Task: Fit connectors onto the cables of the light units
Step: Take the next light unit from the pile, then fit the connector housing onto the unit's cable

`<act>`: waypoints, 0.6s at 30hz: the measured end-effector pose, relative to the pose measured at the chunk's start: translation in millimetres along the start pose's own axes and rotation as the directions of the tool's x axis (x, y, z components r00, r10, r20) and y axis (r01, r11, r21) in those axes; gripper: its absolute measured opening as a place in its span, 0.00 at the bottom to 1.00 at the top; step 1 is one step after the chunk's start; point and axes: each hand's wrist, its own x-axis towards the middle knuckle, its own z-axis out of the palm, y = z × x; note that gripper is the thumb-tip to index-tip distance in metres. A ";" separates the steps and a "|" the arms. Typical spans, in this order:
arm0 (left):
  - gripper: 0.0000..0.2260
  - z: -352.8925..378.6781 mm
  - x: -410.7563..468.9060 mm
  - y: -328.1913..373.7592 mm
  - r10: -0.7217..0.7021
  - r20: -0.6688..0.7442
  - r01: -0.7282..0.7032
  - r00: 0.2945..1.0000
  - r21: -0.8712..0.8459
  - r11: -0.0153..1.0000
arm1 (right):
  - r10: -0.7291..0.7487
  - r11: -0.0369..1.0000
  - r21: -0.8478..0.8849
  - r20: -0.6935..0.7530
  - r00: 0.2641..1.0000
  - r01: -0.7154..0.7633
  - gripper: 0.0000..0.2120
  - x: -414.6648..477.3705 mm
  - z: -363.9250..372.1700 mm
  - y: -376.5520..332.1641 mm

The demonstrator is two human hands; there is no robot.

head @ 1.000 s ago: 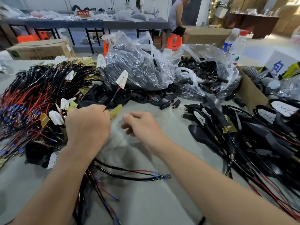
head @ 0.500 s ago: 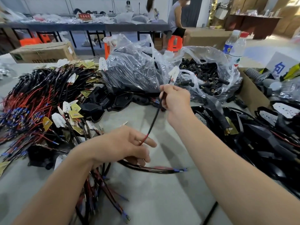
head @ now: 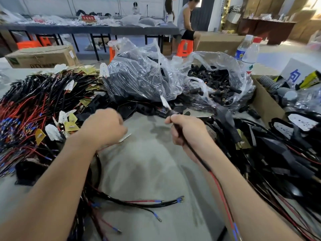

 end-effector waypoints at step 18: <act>0.17 59.7 50.9 5.4 0.014 -0.366 -0.072 0.931 -0.144 0.987 | 0.042 0.998 0.045 0.139 0.989 -0.049 0.09 -10.0 -24.9 28.5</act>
